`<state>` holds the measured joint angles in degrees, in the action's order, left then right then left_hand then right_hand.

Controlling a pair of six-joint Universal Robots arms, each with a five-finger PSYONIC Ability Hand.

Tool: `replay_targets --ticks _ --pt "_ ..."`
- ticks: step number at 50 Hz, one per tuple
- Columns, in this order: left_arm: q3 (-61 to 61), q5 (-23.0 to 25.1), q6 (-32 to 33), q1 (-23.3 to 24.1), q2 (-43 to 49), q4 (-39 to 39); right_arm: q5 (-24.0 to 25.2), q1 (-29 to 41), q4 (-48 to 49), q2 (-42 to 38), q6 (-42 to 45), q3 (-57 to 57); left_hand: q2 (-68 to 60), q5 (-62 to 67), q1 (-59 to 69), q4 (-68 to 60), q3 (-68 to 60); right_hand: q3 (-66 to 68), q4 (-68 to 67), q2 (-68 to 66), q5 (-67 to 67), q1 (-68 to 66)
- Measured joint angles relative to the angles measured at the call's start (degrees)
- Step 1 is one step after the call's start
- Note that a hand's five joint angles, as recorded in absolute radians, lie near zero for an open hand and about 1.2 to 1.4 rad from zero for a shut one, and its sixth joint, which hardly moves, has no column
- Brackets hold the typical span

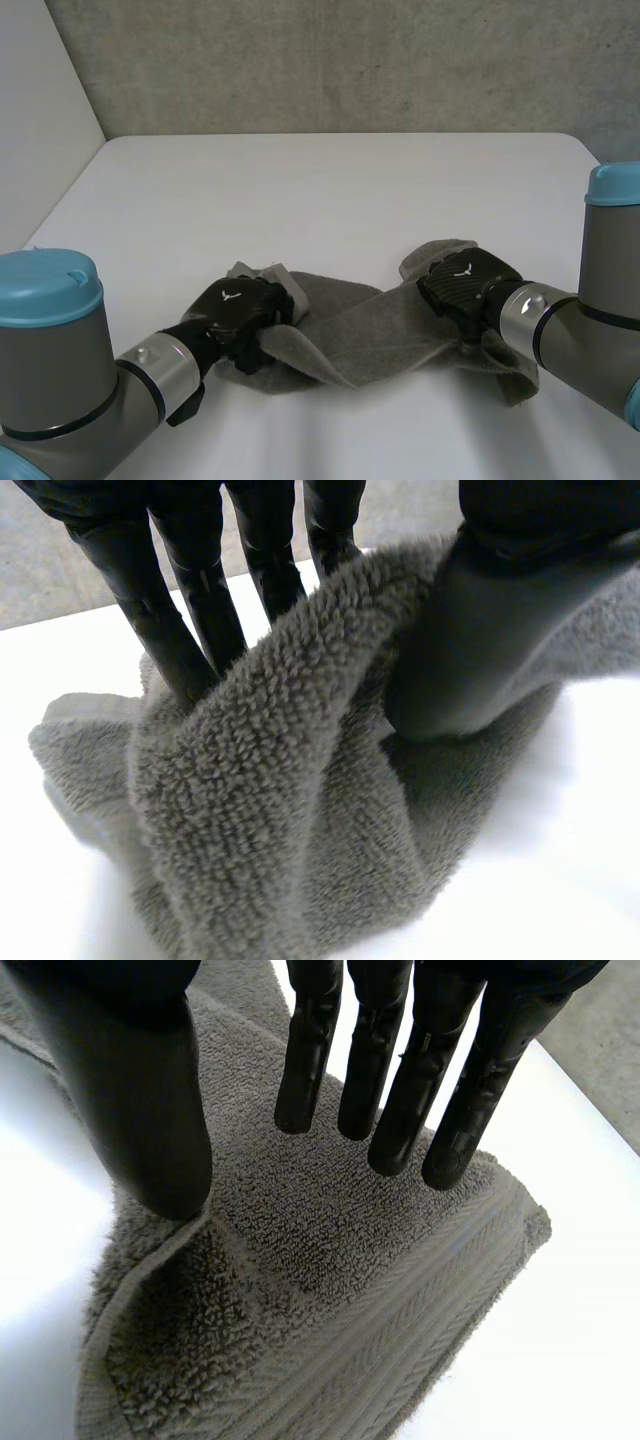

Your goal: Fold the towel.

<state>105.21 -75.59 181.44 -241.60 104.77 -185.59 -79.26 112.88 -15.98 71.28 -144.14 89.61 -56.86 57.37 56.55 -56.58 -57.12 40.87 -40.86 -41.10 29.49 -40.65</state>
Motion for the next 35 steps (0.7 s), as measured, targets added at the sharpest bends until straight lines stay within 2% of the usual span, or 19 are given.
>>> replay_targets --ticks 6,13,15,19,24,30,35 --pt "0.51 0.87 0.18 -0.02 -2.13 0.09 0.11 -1.82 1.25 1.36 -1.99 2.38 9.36 -10.04 -8.94 8.58 9.44 -1.26 1.53 0.95 -1.57 1.36" --pt "2.34 1.16 1.14 -0.74 -3.45 -0.95 0.33 -4.82 2.9 3.93 -2.08 7.08 31.02 -32.69 -30.95 30.71 31.93 -3.13 3.34 2.41 -3.51 3.2" --pt "2.5 1.31 1.66 -0.85 -3.42 -1.32 0.34 -5.39 3.58 5.32 -1.98 8.68 32.98 -36.12 -33.83 33.78 34.8 -3.41 3.4 2.69 -3.77 3.48" --pt "2.3 1.56 2.8 -0.96 -3.3 -1.86 0.43 -6.82 5.1 9.07 -1.85 12.06 33.75 -37.11 -34.21 34.13 35.5 -6.87 6.97 6.44 -7.14 6.85" --pt "1.4 2.02 4.37 -1.02 -3.02 -2.45 1.22 -9.23 6.77 15.0 -1.96 17.13 34.02 -37.13 -34.28 34.13 35.53 -21.85 22.06 22.2 -22.54 21.09" --pt "-0.4 5.48 6.64 -1.22 -1.55 -2.26 4.16 -12.57 7.5 20.31 -2.15 23.74 34.02 -37.04 -34.29 34.13 35.52 -23.25 23.68 23.3 -24.13 22.82" --pt "-0.73 8.23 9.7 -1.46 0.36 -1.96 7.2 -15.45 9.47 21.55 -1.63 29.31 34.02 -37.06 -34.28 34.12 35.52 -23.25 23.68 23.29 -24.13 22.82"
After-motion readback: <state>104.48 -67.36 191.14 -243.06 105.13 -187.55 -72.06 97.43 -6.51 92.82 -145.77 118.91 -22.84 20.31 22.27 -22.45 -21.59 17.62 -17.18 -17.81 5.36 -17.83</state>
